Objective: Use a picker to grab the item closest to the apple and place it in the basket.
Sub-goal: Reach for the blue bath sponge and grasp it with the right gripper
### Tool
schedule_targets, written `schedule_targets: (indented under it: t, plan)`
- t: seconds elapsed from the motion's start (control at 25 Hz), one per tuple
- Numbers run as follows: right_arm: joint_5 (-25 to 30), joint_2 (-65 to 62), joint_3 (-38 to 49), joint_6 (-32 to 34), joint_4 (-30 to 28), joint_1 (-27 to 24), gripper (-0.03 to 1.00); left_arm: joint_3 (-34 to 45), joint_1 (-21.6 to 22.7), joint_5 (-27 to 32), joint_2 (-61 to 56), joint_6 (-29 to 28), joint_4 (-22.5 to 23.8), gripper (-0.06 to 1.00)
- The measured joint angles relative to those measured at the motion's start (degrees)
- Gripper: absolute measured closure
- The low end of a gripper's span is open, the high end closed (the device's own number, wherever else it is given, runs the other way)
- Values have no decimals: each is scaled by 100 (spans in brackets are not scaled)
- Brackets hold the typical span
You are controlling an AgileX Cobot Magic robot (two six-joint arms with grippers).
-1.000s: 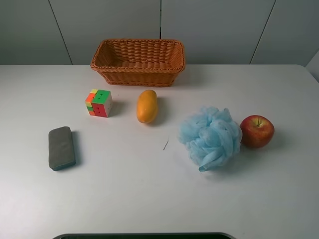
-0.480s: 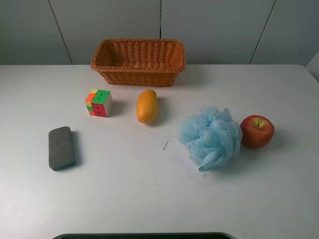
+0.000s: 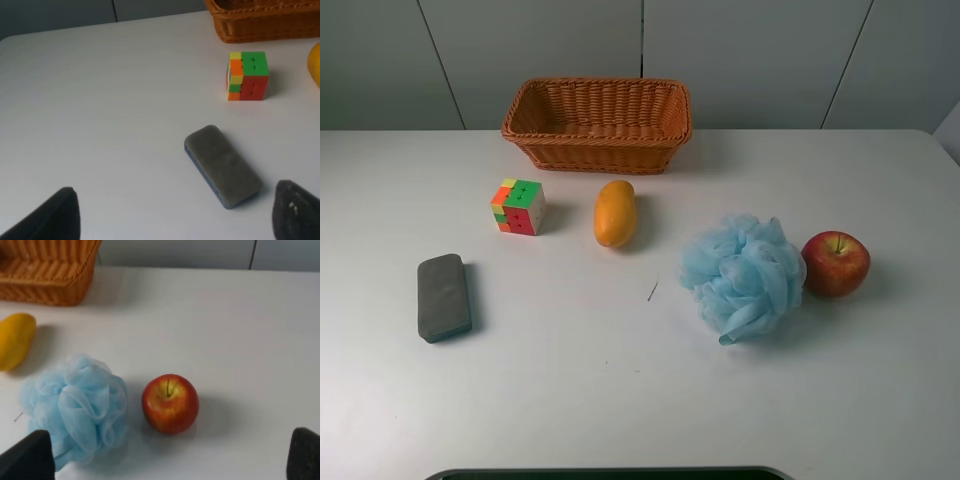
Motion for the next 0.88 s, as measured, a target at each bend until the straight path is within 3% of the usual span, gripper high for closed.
schedule_targets:
  t: [0.24, 0.56, 0.72, 0.88]
  plan:
    - [-179, 1690, -680, -549, 229, 897, 27, 0, 0, 0, 0, 0, 0, 21]
    - [-518, 3413, -941, -637, -470, 2715, 27, 0, 0, 0, 0, 0, 0, 21]
    - [-786, 4099, -941, -815, -509, 3138, 27, 0, 0, 0, 0, 0, 0, 21]
    - [-1066, 4783, -941, -1203, -293, 3197, 27, 0, 0, 0, 0, 0, 0, 21]
